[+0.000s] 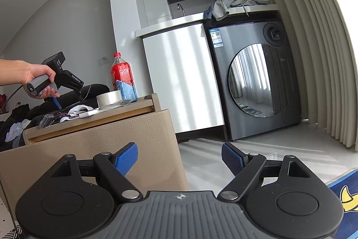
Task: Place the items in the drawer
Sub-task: 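Close the left gripper on the clear pen with black cap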
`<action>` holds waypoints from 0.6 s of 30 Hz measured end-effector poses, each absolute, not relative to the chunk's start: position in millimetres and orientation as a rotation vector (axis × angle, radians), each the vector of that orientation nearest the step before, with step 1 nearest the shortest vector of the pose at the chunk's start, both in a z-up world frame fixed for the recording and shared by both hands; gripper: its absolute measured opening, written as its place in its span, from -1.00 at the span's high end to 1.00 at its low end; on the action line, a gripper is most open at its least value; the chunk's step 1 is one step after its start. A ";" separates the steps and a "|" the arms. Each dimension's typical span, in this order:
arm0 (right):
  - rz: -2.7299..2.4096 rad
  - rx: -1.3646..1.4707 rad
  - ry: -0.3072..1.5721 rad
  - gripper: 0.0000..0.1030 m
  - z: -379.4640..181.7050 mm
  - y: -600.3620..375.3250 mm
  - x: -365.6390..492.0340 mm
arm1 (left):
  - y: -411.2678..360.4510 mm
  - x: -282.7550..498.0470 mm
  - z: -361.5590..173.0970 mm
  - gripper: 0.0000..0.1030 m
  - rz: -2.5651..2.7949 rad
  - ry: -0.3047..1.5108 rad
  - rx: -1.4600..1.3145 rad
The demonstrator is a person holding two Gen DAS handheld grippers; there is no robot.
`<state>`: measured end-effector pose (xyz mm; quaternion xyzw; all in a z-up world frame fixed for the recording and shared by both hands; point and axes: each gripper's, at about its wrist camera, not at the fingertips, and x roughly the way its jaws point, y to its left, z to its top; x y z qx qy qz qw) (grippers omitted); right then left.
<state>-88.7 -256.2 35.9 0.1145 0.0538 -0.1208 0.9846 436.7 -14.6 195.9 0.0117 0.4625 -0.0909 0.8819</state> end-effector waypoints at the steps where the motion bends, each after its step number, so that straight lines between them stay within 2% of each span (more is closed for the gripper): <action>1: -0.247 0.235 0.110 -0.66 35.1 -258.5 -88.4 | -14.9 437.4 194.7 -0.79 -0.197 0.970 0.022; 10: -0.265 0.250 0.129 -0.66 28.4 -270.2 -86.1 | -26.8 442.4 186.3 -0.41 -0.226 0.999 0.048; 15: -0.272 0.244 0.136 -0.66 26.2 -273.6 -85.8 | -23.6 450.4 183.3 -0.40 -0.203 1.003 0.018; 17: -0.276 0.245 0.139 -0.66 25.2 -275.1 -85.6 | -20.2 453.6 183.2 -0.33 -0.195 1.015 -0.002; 18: -0.278 0.246 0.140 -0.66 24.7 -275.8 -85.3 | -18.0 455.1 183.0 -0.21 -0.191 1.023 -0.012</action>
